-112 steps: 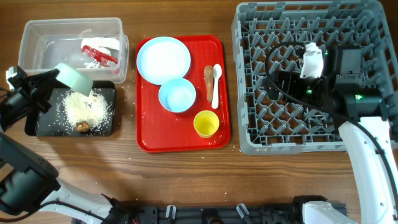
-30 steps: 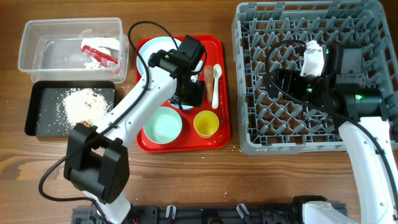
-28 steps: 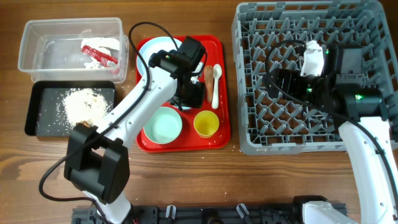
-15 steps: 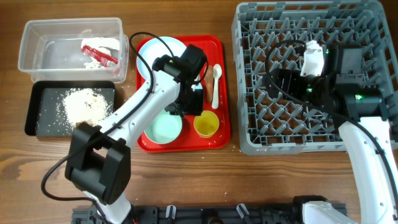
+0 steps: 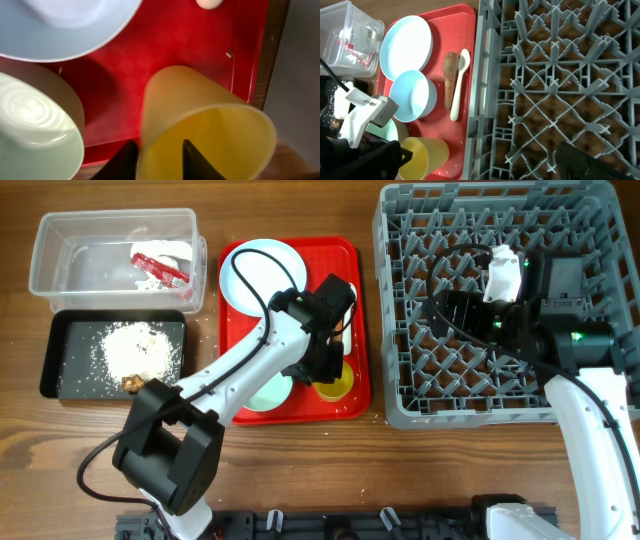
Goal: Sort waste into correct bins and load items into the dishwasher rack
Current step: 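Grasp the yellow cup with the left gripper and lift it, then hand the yellow cup from the left gripper to the right gripper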
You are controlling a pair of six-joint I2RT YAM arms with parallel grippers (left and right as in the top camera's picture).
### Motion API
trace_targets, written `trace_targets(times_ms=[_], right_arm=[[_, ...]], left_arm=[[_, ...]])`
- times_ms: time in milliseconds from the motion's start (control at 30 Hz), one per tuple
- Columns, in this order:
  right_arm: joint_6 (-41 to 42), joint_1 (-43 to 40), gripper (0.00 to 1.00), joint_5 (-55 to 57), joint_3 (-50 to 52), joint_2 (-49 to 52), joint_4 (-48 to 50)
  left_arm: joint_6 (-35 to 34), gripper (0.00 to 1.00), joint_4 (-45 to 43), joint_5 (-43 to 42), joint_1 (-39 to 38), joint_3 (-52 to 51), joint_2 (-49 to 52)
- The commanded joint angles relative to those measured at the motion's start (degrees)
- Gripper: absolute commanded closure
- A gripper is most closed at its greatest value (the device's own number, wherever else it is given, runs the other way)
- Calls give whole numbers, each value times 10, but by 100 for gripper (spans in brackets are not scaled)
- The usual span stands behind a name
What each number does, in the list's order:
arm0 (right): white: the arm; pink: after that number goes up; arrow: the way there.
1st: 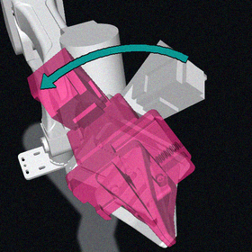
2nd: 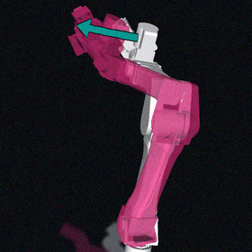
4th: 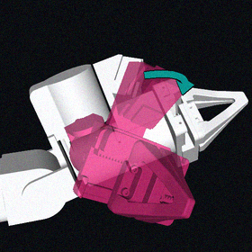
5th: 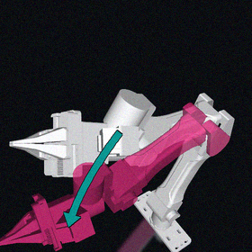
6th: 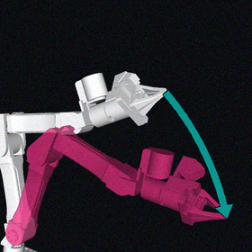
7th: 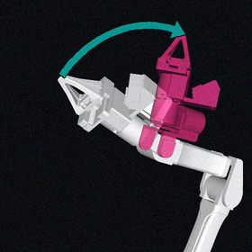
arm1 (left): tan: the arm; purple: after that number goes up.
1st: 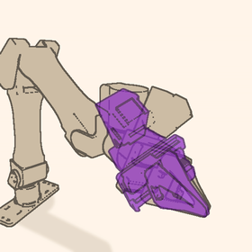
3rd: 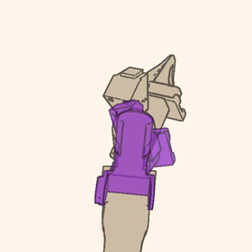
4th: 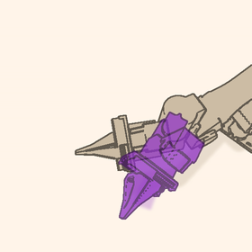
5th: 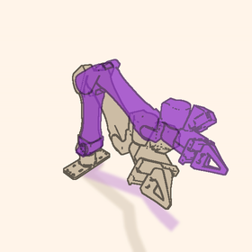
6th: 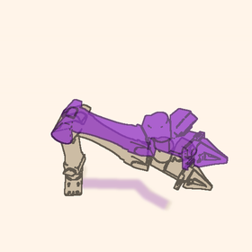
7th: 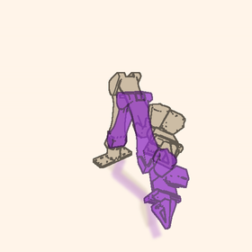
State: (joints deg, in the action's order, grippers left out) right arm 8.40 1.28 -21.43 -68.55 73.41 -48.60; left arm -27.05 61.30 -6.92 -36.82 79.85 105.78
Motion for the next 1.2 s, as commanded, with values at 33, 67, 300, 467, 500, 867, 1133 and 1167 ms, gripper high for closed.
trace_targets(times_ms=[33, 67, 300, 467, 500, 867, 1133, 1167], right_arm=[[7, -2, 0, -10, -11, 3, 1], [8, -2, 0, -10, -11, 3, 1], [13, -2, 0, -14, -11, 3, 2], [12, -2, 0, -78, -11, 3, 15], [12, -2, 0, -96, -11, 3, 21], [12, -2, 0, -319, 10, 10, 190], [41, 27, 0, -499, 12, 98, 365], [55, 35, 0, -522, 12, 114, 401]], left_arm=[[-11, 96, -4, 15, 3, -5, -10], [-11, 96, -5, 15, 3, -5, -10], [4, 96, -7, -43, 38, 33, -16], [66, 96, 4, -230, 131, 82, -36], [75, 96, 4, -270, 154, 85, -40], [150, 96, -14, -703, 353, 86, -46], [148, 96, -16, -756, 356, 86, -46], [149, 96, -15, -756, 355, 86, -46]])
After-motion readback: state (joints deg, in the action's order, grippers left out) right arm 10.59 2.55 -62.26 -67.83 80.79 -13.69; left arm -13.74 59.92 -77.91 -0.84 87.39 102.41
